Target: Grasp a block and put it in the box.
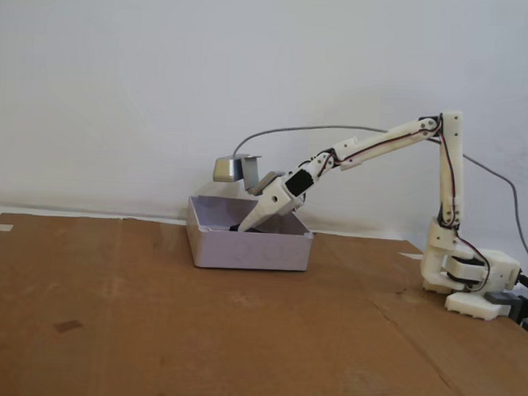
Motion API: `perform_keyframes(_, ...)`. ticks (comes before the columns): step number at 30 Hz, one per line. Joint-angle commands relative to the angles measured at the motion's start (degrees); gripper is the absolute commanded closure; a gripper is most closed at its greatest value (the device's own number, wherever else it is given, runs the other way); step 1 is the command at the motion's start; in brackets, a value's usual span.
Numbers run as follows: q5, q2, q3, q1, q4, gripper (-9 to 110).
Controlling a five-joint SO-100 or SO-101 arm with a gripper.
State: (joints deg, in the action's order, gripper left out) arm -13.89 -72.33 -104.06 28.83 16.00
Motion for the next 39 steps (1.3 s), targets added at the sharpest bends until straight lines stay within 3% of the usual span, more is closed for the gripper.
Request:
perform_keyframes(1, 0.62, -2.72, 5.80, 0.35, -2.46, 77)
perform_keyframes(39, 0.62, -22.50, 5.27, -3.96, -2.37, 78)
